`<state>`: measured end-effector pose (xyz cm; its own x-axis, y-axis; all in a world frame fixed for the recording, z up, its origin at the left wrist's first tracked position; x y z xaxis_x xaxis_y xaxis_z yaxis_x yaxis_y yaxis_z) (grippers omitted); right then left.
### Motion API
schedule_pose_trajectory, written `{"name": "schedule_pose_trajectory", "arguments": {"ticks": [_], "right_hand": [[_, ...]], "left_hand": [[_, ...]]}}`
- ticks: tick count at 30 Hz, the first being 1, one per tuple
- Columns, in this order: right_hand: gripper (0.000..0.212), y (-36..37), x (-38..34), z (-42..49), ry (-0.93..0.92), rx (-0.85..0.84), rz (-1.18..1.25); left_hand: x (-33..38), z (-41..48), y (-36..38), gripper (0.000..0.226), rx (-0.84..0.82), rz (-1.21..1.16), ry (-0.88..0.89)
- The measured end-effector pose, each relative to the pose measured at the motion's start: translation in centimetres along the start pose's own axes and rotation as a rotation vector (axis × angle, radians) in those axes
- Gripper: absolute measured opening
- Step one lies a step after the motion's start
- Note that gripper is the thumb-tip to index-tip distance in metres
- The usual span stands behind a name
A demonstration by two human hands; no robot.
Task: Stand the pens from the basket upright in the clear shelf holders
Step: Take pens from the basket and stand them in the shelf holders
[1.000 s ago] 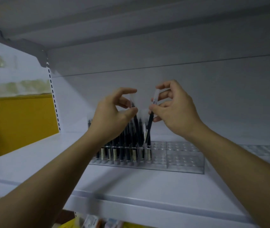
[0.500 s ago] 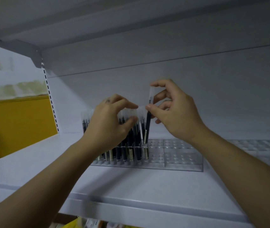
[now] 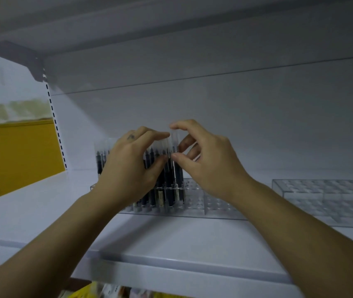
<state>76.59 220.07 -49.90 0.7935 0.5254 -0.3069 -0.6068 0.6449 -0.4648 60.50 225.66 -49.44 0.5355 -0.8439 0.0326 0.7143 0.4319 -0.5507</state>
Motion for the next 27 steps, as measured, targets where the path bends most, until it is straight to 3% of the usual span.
{"name": "schedule_pose_trajectory", "arguments": {"ticks": [14, 20, 27], "right_hand": [[0.045, 0.17, 0.67, -0.37, 0.042, 0.077, 0.011], [0.044, 0.57, 0.72, -0.48, 0.068, -0.045, -0.034], [0.049, -0.06, 0.93, -1.0, 0.038, -0.009, -0.061]], "left_hand": [[0.14, 0.05, 0.04, 0.035, 0.024, -0.052, -0.017], [0.19, 0.04, 0.13, 0.033, 0.02, -0.042, -0.03], [0.3, 0.04, -0.08, 0.035, 0.015, -0.027, -0.043]]}}
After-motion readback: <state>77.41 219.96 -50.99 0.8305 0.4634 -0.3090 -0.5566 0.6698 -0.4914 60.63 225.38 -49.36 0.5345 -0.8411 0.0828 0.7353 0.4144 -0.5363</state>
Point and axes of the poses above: each hand's wrist, its own z-axis towards the middle knuckle, its own y-axis out of the palm, x = y × z, the point moved 1 cm from there along z, towards the middle knuckle, and after that the axes turned 1 degree about -x, right-handed, at the moved point
